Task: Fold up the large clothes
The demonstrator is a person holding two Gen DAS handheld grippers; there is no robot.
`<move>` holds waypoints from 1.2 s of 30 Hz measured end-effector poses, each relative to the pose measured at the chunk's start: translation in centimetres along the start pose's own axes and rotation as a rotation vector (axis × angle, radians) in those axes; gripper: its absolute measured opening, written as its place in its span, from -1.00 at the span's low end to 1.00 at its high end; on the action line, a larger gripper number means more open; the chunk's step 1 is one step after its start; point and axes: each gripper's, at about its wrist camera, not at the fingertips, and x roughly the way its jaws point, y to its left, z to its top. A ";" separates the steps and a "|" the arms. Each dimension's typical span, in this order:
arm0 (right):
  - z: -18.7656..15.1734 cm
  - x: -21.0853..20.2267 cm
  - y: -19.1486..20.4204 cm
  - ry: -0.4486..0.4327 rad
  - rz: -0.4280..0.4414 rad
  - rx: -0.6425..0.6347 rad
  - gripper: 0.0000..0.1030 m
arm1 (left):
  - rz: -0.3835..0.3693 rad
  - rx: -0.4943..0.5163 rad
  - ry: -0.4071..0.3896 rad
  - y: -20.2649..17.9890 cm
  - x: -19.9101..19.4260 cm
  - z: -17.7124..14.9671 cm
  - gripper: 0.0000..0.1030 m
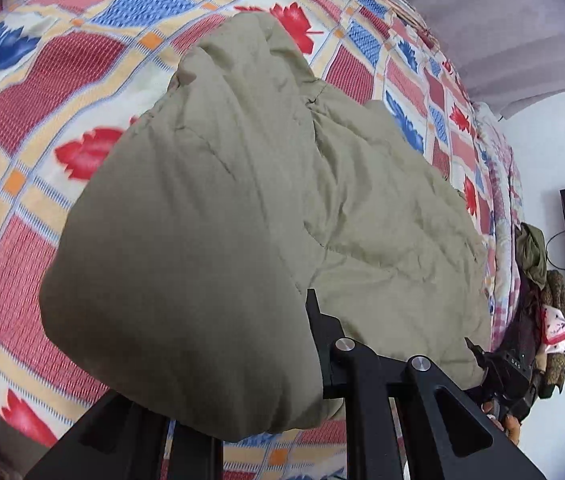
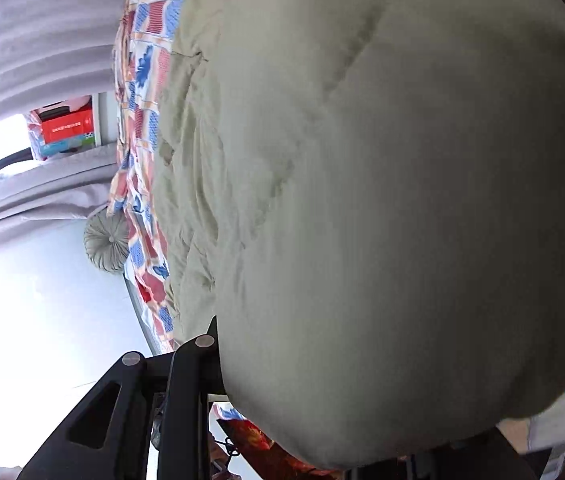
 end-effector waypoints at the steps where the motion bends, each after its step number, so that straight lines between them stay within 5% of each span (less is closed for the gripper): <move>1: -0.6 -0.2 -0.7 0.005 -0.010 0.008 -0.45 | 0.004 -0.008 0.019 0.7 0.0 -1.0 -0.64; 6: -1.0 0.2 -2.3 0.009 -0.049 0.013 -0.35 | 0.050 -0.013 0.063 2.5 1.4 -3.6 -0.56; 10: -0.4 0.5 -2.2 0.011 -0.097 0.013 -0.15 | 0.157 -0.043 0.062 3.4 2.0 -3.7 0.22; 17: -0.9 -1.5 0.2 0.016 -0.241 -0.069 0.04 | 0.251 0.000 0.077 4.0 -1.7 -4.0 0.22; 23: -2.3 -6.7 3.7 -0.117 -0.553 -0.252 0.03 | 0.417 0.099 -0.044 3.9 -8.2 -2.8 0.22; 26: -2.1 -8.2 6.7 -0.220 -0.635 -0.368 -0.51 | 0.390 0.111 -0.100 2.8 -9.6 -0.5 0.11; 27: -1.9 -8.0 7.7 -0.234 -0.631 -0.404 -0.52 | 0.366 0.135 -0.109 1.8 -9.3 0.4 -0.05; 36: 0.1 5.2 14.8 -0.139 -0.430 -0.655 -0.52 | 0.114 0.307 -0.146 -11.1 2.6 6.5 -0.05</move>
